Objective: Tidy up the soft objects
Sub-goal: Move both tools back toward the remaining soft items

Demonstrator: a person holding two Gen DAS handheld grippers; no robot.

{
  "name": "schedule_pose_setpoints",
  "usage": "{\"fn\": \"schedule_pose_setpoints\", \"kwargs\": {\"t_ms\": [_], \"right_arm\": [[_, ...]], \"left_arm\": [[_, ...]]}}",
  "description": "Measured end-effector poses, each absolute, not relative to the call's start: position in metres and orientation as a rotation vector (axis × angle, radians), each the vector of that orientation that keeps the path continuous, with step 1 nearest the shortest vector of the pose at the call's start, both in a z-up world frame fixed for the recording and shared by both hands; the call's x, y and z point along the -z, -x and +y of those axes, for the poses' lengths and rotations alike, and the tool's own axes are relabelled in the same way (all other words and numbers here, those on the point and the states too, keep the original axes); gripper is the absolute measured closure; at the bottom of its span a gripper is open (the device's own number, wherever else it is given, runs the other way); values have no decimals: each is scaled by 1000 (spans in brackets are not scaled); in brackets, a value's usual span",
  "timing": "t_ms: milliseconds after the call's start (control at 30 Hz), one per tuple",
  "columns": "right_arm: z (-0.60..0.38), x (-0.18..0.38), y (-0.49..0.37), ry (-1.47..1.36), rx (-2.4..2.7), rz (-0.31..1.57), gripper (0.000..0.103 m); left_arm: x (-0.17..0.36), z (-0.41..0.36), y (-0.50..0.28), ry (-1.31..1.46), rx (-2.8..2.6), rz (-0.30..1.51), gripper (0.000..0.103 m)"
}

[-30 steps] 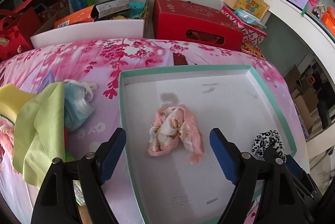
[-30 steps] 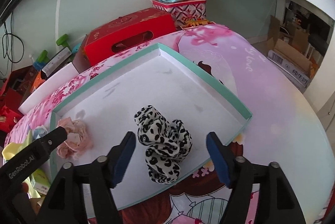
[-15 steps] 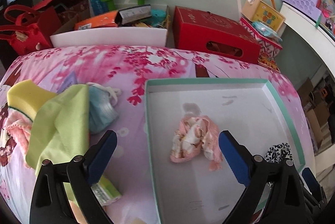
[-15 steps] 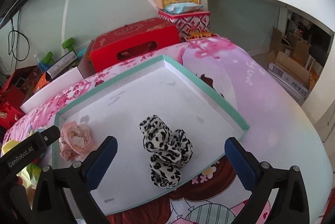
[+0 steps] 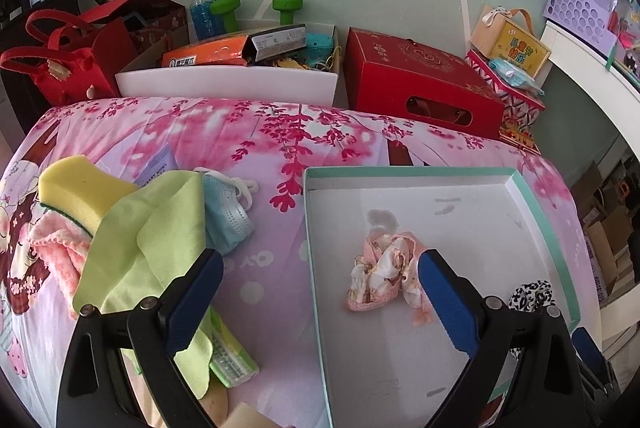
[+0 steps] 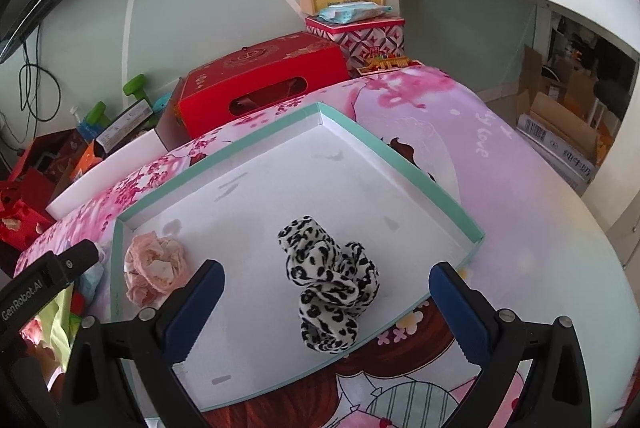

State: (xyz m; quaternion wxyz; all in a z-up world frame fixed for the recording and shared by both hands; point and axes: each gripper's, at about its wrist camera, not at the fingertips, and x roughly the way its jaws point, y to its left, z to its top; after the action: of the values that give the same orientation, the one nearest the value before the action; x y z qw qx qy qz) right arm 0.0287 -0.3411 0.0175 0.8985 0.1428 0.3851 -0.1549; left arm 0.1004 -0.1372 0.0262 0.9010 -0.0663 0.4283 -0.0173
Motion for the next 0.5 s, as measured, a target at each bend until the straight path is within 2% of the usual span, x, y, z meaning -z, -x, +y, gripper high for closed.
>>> {"fn": "schedule_pose_setpoints", "kwargs": {"t_ms": [267,500], "right_arm": [[-316,-23,-34,-306,235,794,0],[-274,-30,-44,-246,131,811,0]], "left_arm": [[-39,-117,-87,156,2,890,5],[-59,-67,-76,225,-93,844,5]]}}
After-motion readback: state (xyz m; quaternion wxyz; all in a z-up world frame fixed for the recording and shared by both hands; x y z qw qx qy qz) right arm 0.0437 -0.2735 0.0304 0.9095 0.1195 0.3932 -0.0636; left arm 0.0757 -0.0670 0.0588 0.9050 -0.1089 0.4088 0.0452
